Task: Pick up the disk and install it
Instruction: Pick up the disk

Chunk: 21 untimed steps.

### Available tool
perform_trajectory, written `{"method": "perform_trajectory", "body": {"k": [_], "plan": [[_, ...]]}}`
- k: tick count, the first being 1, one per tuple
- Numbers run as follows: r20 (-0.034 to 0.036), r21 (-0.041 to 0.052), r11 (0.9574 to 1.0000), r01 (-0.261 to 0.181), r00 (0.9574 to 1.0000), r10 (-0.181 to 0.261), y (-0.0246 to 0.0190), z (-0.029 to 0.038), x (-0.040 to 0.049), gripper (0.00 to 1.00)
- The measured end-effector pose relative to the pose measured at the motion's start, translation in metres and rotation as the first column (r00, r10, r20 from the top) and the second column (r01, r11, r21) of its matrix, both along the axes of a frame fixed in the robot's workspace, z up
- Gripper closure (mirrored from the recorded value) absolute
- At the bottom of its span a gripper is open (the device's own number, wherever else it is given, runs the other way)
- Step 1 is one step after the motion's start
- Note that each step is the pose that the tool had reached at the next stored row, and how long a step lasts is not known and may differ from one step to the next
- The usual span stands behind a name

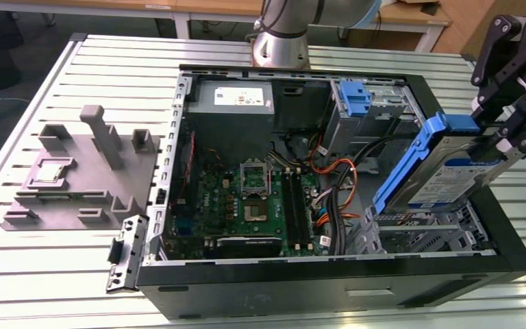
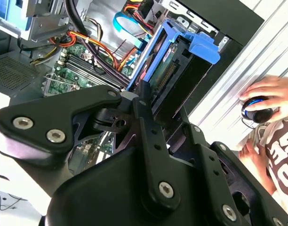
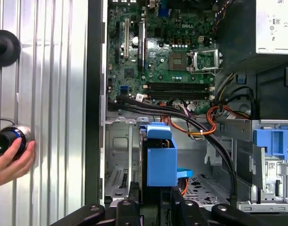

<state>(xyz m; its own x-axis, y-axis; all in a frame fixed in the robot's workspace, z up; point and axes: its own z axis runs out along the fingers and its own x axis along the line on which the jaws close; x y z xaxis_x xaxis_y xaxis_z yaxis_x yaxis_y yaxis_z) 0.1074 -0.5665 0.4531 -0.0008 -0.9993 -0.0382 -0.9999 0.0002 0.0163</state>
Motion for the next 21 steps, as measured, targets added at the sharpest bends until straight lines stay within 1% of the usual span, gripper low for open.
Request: {"method": "perform_trajectory", "body": {"k": [6,11,21], "plan": [[0.0,0.001,1.0,0.0,1.0,0.0,-0.0025,-0.0006,0.0,0.65],[0.0,0.0038,1.0,-0.001,1.0,0.001,-0.0026,-0.0022,0.0,0.65],[-0.0002,0.0039,1.0,-0.005,1.0,0.005,-0.003,-0.0048,0.0002,0.65]]}}
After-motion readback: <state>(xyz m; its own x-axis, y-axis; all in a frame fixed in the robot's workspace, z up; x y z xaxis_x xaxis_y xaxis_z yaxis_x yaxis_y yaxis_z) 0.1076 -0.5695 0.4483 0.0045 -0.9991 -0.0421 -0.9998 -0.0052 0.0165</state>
